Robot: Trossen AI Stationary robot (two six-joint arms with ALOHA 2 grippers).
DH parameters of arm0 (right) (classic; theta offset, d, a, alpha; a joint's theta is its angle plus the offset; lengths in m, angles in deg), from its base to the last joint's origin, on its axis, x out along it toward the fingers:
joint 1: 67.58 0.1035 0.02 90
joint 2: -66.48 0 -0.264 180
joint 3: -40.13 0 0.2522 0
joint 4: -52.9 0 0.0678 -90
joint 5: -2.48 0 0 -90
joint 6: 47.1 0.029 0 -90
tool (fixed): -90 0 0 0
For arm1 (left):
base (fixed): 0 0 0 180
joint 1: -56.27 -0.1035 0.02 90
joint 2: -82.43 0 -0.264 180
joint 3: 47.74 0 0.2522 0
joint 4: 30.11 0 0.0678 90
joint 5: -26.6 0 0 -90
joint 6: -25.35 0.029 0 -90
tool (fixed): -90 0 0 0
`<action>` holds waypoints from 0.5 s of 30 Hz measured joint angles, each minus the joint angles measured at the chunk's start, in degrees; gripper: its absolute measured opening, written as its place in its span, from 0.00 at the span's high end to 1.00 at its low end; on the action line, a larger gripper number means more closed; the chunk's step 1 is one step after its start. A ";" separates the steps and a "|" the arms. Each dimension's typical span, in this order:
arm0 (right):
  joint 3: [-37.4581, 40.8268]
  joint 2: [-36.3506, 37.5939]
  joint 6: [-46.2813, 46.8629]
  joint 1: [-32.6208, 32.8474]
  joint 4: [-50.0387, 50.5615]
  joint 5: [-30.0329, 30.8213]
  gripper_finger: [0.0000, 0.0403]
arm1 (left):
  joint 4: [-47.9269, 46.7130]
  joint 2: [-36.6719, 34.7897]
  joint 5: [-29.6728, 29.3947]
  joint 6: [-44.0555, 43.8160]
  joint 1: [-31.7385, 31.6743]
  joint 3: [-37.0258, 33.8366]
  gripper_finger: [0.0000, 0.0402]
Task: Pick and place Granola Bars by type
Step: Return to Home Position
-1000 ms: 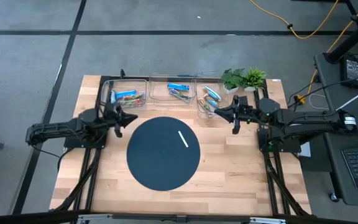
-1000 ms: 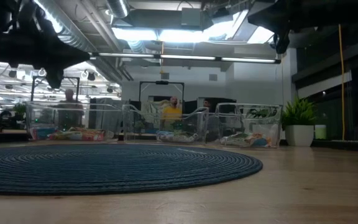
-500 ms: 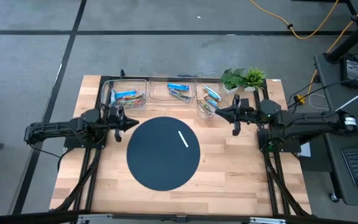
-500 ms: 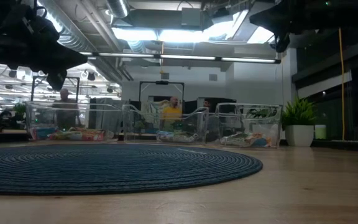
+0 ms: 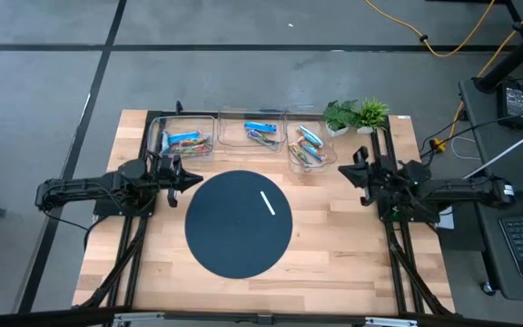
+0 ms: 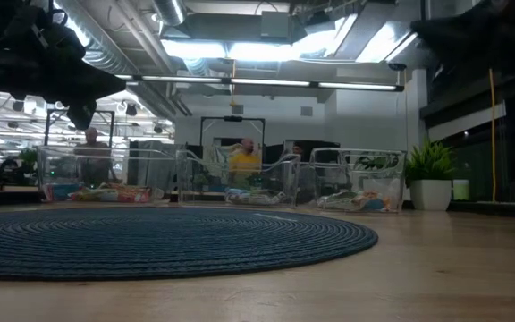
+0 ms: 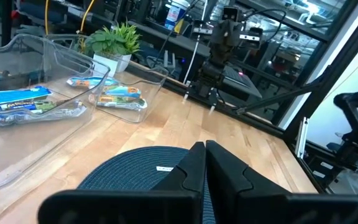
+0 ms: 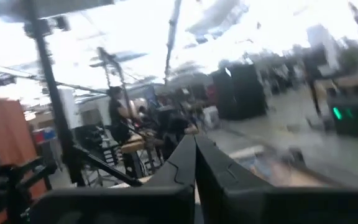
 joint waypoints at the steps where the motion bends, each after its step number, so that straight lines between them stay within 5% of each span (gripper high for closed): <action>1: -0.01 1.74 -1.70 0.10 0.48 -1.25 0.99 | 0.00 0.00 -0.01 0.00 0.00 0.00 0.98; 10: -0.12 20.29 -7.92 0.11 28.86 -10.78 0.99 | 0.00 -0.02 -0.02 0.00 0.00 0.00 0.99; 15: 0.72 20.24 -12.05 0.03 30.30 -14.69 0.99 | 0.44 -0.02 -0.02 -0.02 0.00 0.00 0.98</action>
